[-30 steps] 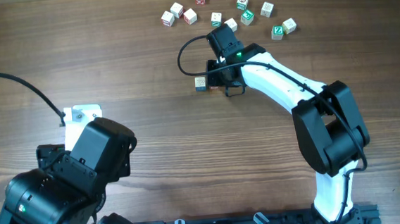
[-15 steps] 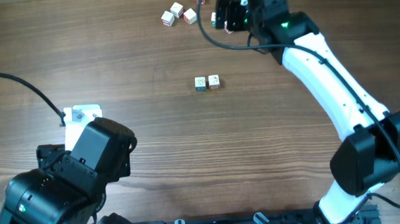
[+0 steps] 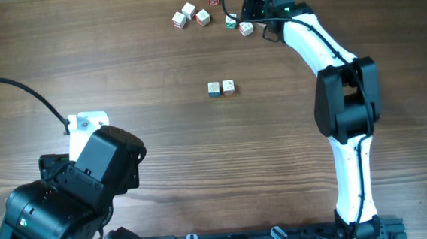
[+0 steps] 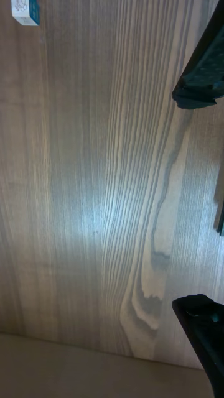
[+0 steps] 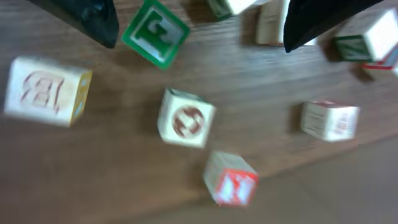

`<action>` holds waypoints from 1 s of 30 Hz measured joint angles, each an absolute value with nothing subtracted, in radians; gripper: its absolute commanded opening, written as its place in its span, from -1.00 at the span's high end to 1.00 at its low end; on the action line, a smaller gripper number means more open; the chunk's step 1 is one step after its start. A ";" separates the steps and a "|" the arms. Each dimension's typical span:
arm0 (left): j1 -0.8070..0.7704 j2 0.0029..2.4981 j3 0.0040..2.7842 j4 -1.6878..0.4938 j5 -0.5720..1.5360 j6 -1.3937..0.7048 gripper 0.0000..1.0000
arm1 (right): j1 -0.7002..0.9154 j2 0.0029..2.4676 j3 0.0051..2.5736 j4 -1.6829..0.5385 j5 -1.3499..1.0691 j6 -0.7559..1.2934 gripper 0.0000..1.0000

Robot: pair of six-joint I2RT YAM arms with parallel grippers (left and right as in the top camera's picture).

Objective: Form a horizontal line
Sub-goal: 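Release and move the right gripper back to the cluster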

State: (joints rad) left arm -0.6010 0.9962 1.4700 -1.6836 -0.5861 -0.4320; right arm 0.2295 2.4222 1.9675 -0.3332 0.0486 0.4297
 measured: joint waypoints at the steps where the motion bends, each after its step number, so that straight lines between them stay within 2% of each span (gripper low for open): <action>1: -0.601 0.997 1.470 -1.684 -0.586 -0.432 -1.00 | 0.226 2.443 1.967 -0.337 0.045 0.466 -0.64; 4: -0.601 0.997 1.470 -1.684 -0.586 -0.432 -1.00 | 0.225 2.482 1.968 -0.349 0.041 0.558 -0.51; 9: -0.601 0.997 1.470 -1.684 -0.586 -0.432 -1.00 | 0.225 2.491 1.971 -0.350 0.045 0.653 0.10; 13: -0.601 0.997 1.470 -1.684 -0.586 -0.432 -1.00 | 0.220 2.497 1.972 -0.351 0.047 0.677 0.22; 19: -0.601 0.997 1.470 -1.684 -0.586 -0.432 -1.00 | 0.206 2.489 1.977 -0.402 0.046 0.646 0.22; 25: -0.601 0.997 1.470 -1.683 -0.586 -0.432 -1.00 | 0.178 2.285 1.977 -0.608 0.046 0.444 0.21; 26: -0.601 0.997 1.470 -1.683 -0.586 -0.432 -1.00 | 0.178 2.218 1.977 -0.658 0.046 0.419 0.04; 28: -0.601 0.997 1.470 -1.684 -0.586 -0.432 -1.00 | 0.178 2.127 1.979 -0.722 0.045 0.390 -0.12; 29: -0.601 0.997 1.470 -1.683 -0.586 -0.432 -1.00 | 0.178 2.088 1.984 -0.744 0.046 0.377 -0.33; 30: -0.601 0.997 1.470 -1.684 -0.586 -0.432 -1.00 | 0.178 2.069 1.987 -0.748 0.046 0.369 -0.42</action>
State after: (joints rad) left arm -0.6010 0.9966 1.4700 -1.6840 -0.5861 -0.4320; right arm 0.1780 2.0686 1.9869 -0.7483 0.0456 0.3687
